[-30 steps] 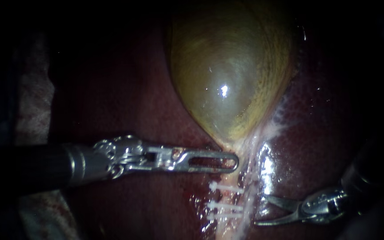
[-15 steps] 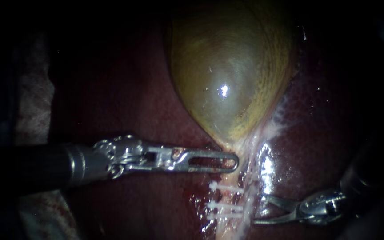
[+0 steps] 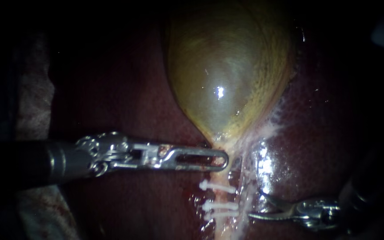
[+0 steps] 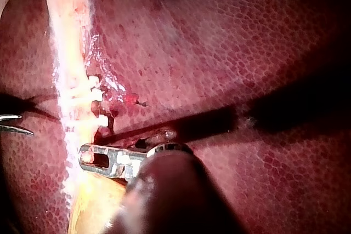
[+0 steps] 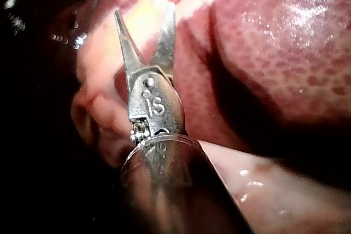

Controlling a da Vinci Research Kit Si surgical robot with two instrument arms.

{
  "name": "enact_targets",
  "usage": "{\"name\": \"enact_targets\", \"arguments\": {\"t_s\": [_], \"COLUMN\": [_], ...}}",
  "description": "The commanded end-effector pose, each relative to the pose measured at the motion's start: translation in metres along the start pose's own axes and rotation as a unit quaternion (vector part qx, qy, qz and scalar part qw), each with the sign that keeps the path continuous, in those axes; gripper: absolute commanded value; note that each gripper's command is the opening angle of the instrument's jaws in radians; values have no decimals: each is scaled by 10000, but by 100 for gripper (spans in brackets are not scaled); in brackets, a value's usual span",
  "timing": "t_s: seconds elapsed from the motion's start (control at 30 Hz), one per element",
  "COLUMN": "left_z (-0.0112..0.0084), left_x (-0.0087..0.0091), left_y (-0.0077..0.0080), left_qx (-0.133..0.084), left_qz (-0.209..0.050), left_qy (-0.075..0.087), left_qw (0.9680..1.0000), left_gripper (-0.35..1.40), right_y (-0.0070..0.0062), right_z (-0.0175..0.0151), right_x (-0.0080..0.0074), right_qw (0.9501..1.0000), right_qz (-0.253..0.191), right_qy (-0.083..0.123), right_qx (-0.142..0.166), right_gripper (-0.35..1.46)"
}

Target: Go to the cutting position left tube

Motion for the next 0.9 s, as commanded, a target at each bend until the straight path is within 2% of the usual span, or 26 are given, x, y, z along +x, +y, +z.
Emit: {"name": "enact_targets", "arguments": {"t_s": [0.03, 0.53, 0.9], "left_z": [0, -3, -3], "left_x": [0, -1, 0], "left_y": [2, 24, 28], "left_qx": [-4, -70, -73], "left_qz": [-2, -47, -59], "left_qy": [-1, -61, -63], "left_qw": [10000, 9999, 9999], "left_gripper": [-35, -35, -35], "right_y": [-1, -4, 0], "right_z": [1, 22, 50], "right_x": [0, 6, 7], "right_qw": [10000, 9993, 9967], "right_qz": [63, 299, 454], "right_qy": [-13, -194, -649], "right_qx": [32, 109, 196], "right_gripper": [143, 143, 140]}}
